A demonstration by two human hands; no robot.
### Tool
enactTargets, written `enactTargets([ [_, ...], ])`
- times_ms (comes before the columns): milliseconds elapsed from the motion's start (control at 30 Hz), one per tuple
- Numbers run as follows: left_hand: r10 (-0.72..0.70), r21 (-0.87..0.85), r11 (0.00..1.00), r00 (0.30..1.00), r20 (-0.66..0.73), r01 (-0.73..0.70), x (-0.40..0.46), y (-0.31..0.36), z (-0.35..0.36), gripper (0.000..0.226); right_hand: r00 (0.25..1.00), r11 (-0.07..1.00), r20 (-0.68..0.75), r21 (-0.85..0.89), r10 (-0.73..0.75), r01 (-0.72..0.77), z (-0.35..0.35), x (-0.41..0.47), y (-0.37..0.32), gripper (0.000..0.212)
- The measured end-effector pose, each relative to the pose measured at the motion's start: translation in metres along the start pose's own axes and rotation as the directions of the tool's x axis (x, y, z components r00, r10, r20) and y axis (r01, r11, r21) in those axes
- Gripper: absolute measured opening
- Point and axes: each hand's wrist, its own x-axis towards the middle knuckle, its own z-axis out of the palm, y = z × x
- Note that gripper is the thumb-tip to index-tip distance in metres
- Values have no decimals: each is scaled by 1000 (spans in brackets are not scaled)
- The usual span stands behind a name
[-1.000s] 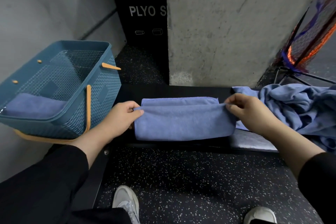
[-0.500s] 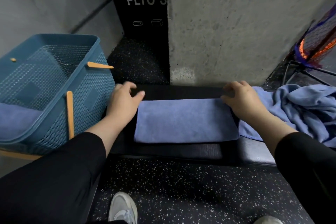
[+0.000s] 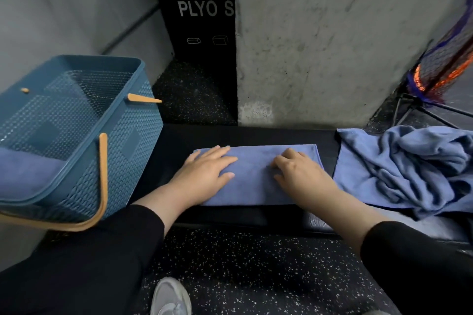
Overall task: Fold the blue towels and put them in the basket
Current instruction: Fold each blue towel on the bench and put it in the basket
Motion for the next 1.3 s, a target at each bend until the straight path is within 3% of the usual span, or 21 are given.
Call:
enactTargets([
  [133, -101, 21, 995, 994, -39, 102, -1, -10, -5, 43, 999, 1000, -32, 10, -10, 11, -13, -3, -12, 21],
  [267, -94, 147, 983, 991, -93, 107, -3, -3, -9, 38, 993, 998, 94, 18, 66, -68, -7, -8, -23, 23],
  [433, -162, 282, 942, 982, -93, 182, -14, 13, -22, 35, 997, 995, -41, -65, 70, -73, 0, -4, -23, 36],
  [500, -159, 264, 949, 985, -70, 172, -18, 17, -24, 36, 996, 990, -57, -117, 76, -82, 2, -2, -21, 38],
  [633, -87, 214, 968, 978, -189, 128, -25, 4, -24, 29, 986, 986, -146, -137, 79, -99, 5, -4, -24, 36],
  [767, 57, 66, 996, 998, -41, -54, -29, -11, -19, 26, 988, 990, -80, 63, 135, -130, 8, -4, -28, 30],
  [900, 39, 1, 999, 999, -32, -39, -28, -5, -20, 23, 992, 998, -118, 45, 53, -48, 16, 3, -19, 23],
  [1033, 99, 15, 995, 994, -38, -98, -26, 3, -21, 22, 990, 994, -136, 111, 34, -19, 22, 8, -8, 32],
  [1167, 145, 25, 989, 988, -55, -143, -26, -1, -18, 31, 961, 999, -273, 40, 33, -23, 18, 7, 0, 26],
  [1233, 146, 4, 989, 989, -6, -146, -28, -5, -16, 39, 953, 994, -295, 64, -64, 87, 14, -2, 1, 19],
  [1300, 122, -13, 992, 992, 1, -122, -28, -8, -16, 42, 942, 959, -229, 78, -248, 271, 13, -17, 0, 18],
])
